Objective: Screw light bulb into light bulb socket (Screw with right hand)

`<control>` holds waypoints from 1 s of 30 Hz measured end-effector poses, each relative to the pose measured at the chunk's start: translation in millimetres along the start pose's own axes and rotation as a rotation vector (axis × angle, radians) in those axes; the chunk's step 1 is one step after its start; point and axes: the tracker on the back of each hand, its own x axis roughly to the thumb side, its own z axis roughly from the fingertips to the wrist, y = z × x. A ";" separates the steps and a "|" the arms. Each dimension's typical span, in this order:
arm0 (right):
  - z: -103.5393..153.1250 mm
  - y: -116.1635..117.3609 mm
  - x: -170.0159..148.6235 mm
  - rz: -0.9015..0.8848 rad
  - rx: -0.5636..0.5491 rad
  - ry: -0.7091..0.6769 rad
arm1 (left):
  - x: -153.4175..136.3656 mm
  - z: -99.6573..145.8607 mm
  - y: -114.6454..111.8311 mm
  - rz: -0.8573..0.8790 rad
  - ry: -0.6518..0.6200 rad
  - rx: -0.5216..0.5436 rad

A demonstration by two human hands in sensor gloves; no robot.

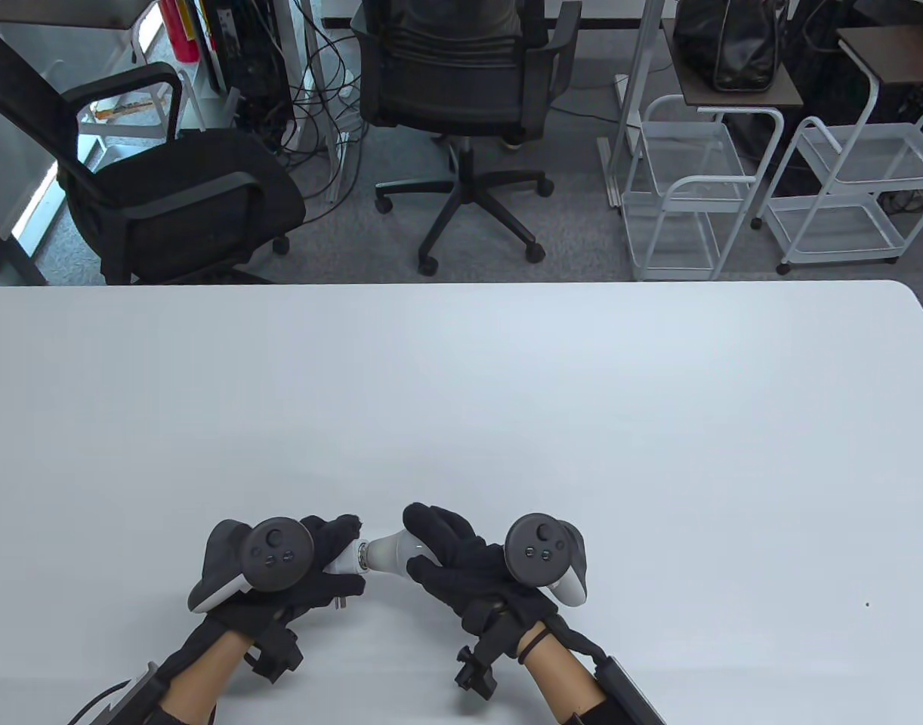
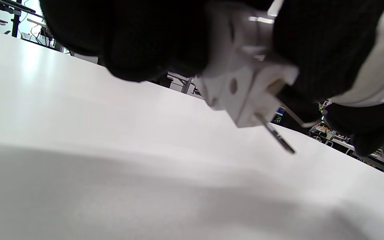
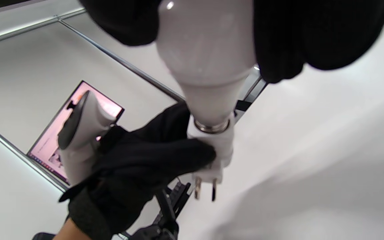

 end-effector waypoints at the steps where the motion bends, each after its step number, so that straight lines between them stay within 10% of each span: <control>1: 0.1 0.0 -0.1 -0.001 -0.004 0.002 | 0.1 0.0 0.0 0.000 -0.001 -0.001; 30: 2.3 -2.6 -10.3 -0.090 -0.086 0.079 | 11.0 4.3 3.3 -0.123 -0.020 0.060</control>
